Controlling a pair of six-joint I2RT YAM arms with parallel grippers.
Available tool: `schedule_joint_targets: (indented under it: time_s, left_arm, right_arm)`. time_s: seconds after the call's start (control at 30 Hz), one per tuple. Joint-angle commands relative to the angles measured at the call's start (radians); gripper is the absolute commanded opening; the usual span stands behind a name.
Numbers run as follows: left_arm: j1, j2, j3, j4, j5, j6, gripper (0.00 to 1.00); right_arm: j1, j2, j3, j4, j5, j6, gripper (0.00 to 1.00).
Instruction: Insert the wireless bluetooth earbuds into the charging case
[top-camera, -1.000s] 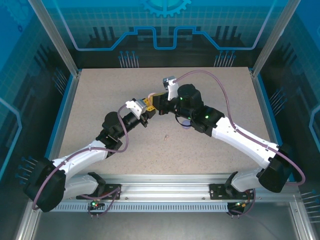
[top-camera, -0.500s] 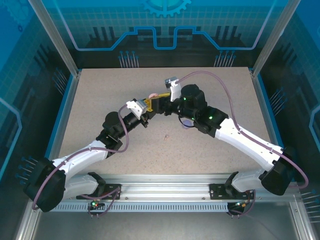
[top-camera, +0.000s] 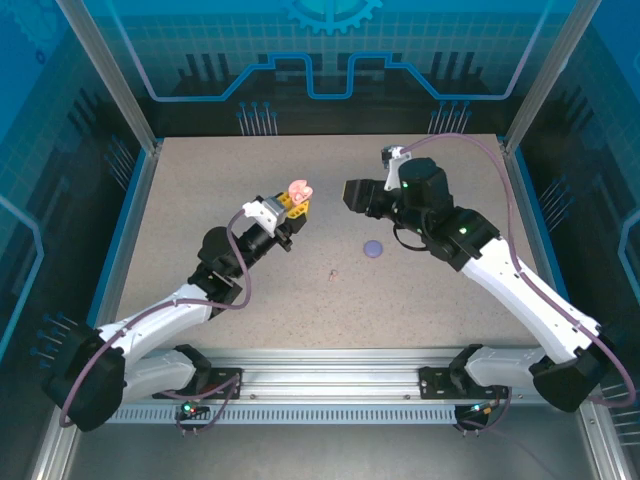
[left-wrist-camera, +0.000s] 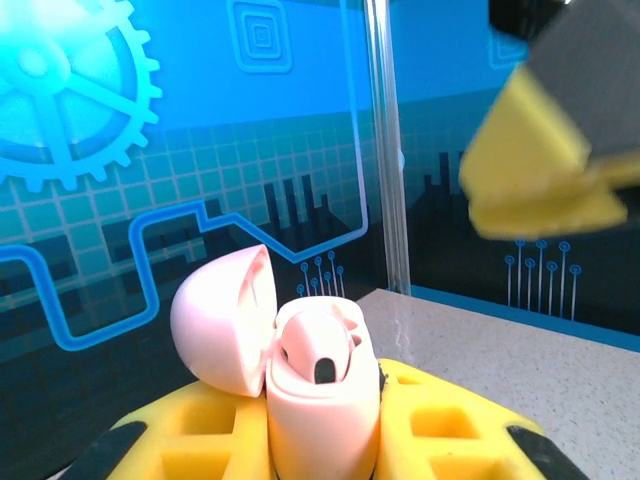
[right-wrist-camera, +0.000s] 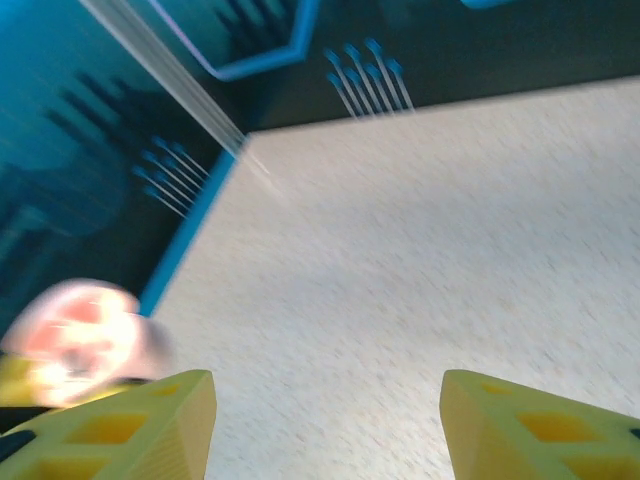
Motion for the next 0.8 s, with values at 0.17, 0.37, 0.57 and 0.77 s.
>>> schedule_joint_targets:
  time_s: [0.17,0.37,0.57,0.77]
  left_arm:
    - [-0.001,-0.070,-0.059,0.037,-0.061,-0.010,0.00]
    - [-0.002,-0.100,-0.083,0.036,-0.067,-0.010,0.00]
    - [-0.001,-0.116,-0.109,0.063,-0.080,-0.018,0.00]
    - [-0.001,-0.116,-0.131,0.105,-0.089,-0.023,0.00]
  right_arm:
    - [0.024,0.230,-0.062,-0.223,0.066,0.186,0.61]
    - [0.091,0.429,-0.028,-0.280,0.094,0.349,0.58]
    - [0.133,0.578,0.026,-0.328,0.107,0.513,0.49]
    - [0.160,0.662,0.098,-0.366,0.114,0.592,0.47]
